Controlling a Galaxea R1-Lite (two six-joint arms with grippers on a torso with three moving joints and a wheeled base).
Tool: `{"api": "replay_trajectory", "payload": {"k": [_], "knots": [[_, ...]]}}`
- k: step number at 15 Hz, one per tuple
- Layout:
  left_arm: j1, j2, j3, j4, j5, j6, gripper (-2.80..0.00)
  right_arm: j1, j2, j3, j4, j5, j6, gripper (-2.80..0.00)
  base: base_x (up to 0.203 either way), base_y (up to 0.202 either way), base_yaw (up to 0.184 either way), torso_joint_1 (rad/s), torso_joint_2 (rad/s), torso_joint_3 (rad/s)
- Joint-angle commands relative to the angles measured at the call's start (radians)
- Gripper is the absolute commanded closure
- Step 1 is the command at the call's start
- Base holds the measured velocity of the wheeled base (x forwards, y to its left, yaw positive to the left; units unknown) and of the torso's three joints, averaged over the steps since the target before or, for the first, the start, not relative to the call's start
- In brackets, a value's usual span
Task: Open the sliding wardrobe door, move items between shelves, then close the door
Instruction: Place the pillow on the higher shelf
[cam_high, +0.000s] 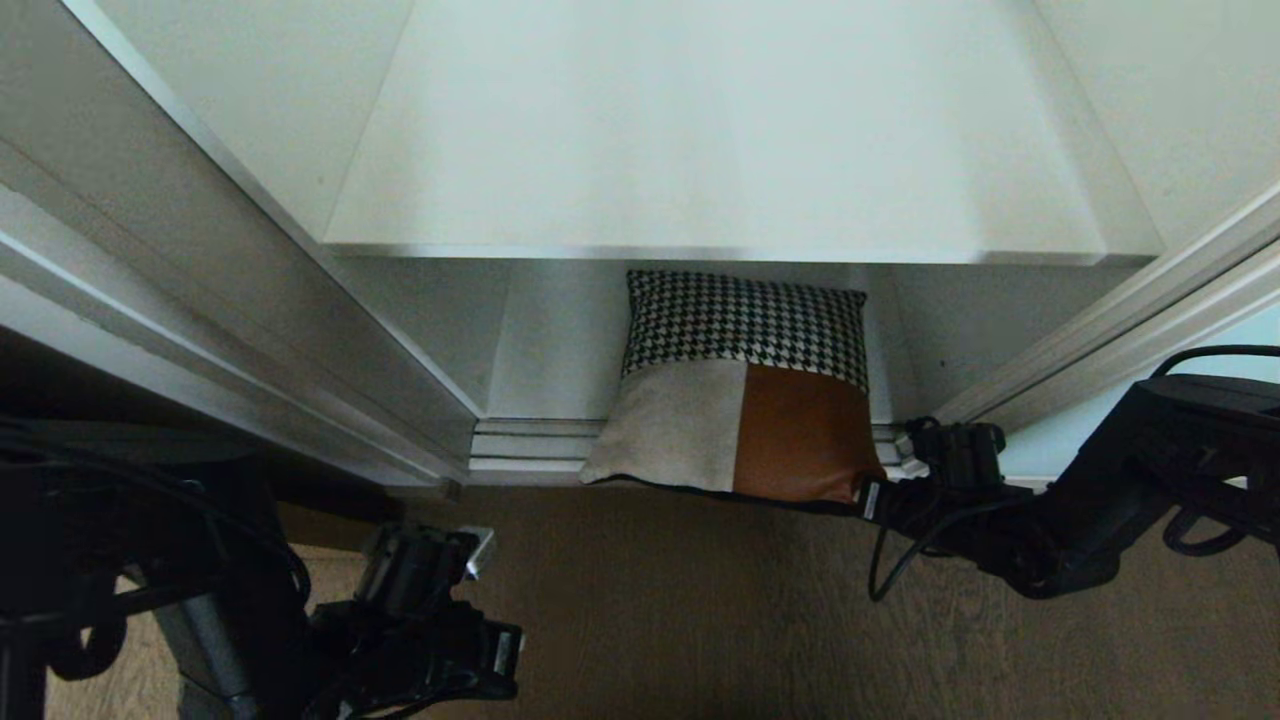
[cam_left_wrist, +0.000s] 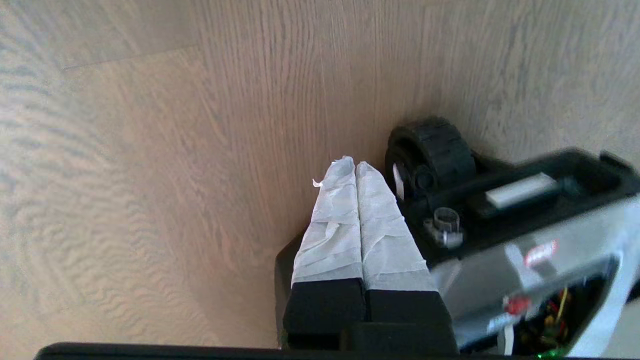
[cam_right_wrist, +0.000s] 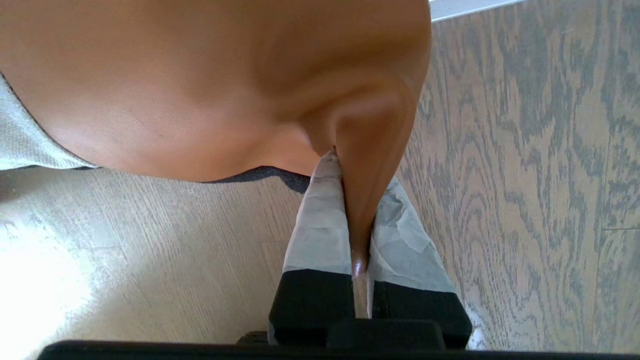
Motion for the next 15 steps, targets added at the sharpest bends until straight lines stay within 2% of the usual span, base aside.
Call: {"api": "replay_trajectory", "payload": {"k": [1,12,13,15], "knots": [[0.001,0.072,-0.059,-0.008,0.0,-0.022,0.0,-0.002,-0.001,0.001,0.0,0.014,0.002,0.0,0.0,0.0,0.0,0.0,0.0,0.0],[0.079,0.174,-0.211,-0.058,0.0,-0.046,0.0,-0.051,-0.026,-0.007,0.065,0.043,-0.001,0.0,0.0,0.0,0.0,0.0,0.0,0.0],[0.079,0.176,-0.228,-0.052,0.001,-0.046,-2.8,-0.051,-0.021,-0.006,0.064,0.043,0.001,0.0,0.0,0.0,0.0,0.0,0.0,0.0],[0.079,0.198,-0.279,-0.022,0.0,-0.039,-2.8,-0.052,-0.02,-0.004,0.064,0.048,0.002,0.0,0.0,0.0,0.0,0.0,0.0,0.0]]}}
